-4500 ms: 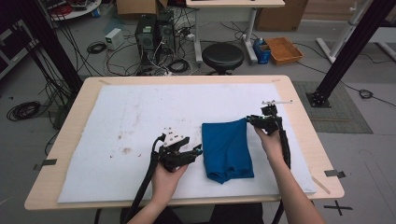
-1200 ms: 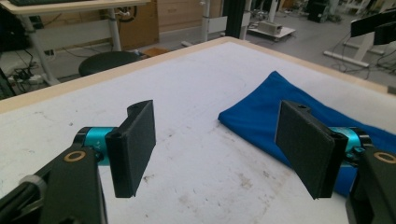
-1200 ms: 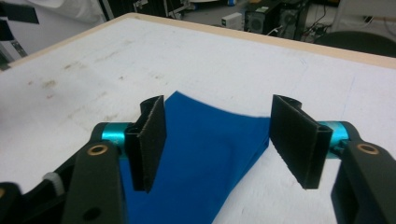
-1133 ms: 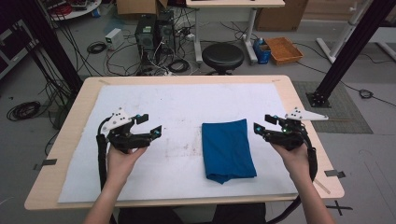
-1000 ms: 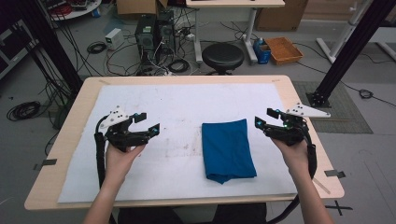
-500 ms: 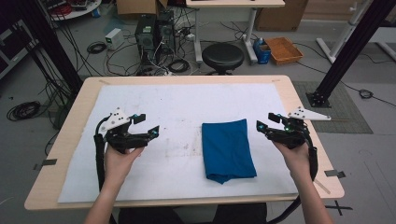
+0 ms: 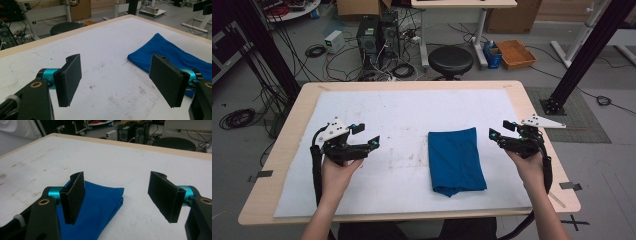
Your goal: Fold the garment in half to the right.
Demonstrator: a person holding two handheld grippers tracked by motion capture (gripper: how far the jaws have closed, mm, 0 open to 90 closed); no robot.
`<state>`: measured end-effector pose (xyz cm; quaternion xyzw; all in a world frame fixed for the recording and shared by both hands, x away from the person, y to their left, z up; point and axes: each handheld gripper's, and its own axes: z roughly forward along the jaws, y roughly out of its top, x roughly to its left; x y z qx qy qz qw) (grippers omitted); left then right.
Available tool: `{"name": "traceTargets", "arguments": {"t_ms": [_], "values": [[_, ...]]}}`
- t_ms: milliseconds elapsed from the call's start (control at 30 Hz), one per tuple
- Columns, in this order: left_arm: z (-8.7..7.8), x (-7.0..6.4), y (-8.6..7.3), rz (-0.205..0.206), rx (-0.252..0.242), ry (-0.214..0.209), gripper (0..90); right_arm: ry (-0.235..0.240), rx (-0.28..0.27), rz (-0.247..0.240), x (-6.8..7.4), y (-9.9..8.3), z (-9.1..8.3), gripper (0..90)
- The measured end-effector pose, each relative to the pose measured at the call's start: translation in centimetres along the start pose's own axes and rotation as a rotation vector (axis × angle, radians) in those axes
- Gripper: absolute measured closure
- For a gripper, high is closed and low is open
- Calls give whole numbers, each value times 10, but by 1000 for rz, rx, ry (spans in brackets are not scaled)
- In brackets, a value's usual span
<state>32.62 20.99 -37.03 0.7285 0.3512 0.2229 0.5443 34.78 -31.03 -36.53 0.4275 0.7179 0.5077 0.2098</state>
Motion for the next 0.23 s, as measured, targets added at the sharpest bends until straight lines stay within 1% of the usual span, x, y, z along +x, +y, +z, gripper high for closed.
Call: {"name": "traceTargets", "arguments": {"t_ms": [100,233], "values": [[-1,1,-1,-7,0,-6,262,-4,-2,-4,-1,0,0,296],[-1,1,-1,-5,3,-4,262,-8,-4,0,-3,0,-1,288]]}}
